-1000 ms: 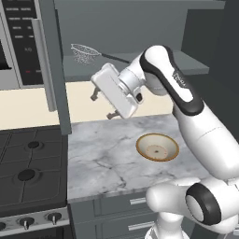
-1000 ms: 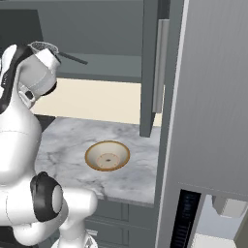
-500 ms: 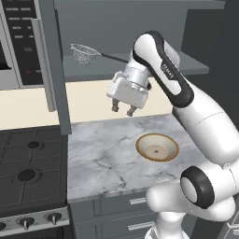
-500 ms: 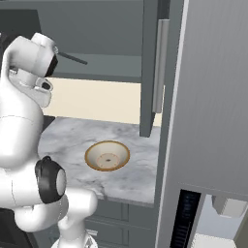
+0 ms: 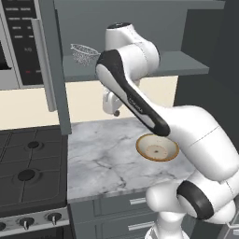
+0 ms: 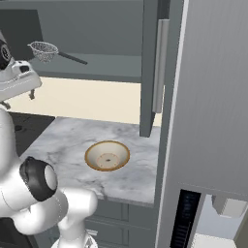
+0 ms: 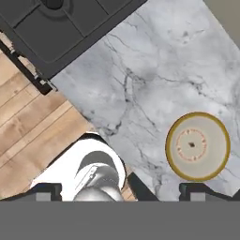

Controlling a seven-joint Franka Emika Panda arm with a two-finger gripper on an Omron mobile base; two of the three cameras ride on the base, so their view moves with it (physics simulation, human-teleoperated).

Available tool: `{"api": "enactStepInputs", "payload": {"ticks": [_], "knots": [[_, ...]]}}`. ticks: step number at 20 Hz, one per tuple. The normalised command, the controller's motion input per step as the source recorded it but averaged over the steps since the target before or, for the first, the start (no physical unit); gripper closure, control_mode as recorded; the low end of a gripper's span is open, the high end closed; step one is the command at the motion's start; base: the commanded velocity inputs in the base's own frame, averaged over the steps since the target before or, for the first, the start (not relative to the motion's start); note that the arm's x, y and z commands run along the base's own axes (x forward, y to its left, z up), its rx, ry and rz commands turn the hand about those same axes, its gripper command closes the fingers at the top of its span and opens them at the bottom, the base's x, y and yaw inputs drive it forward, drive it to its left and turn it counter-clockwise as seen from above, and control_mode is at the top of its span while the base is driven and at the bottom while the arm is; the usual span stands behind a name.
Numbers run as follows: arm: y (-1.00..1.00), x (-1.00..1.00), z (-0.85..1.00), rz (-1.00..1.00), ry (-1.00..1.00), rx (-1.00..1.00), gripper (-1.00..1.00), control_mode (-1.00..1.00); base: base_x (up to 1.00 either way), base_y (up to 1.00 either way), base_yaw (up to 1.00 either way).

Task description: Open the cabinet and setup a tea strainer by placing it in the bowl upright.

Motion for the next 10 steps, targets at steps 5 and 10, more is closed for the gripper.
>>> {"api": "enactStepInputs", "payload": {"ticks": [5,10], "knots": [[0.03,-0.03,0.4,0.06,-0.9,-0.01,-1.0,-1.0,0.0,0.0,0.0],[0.0,0.15,0.63,0.01,-0.79,0.0,-1.0,-1.0,0.0,0.0,0.0]]}}
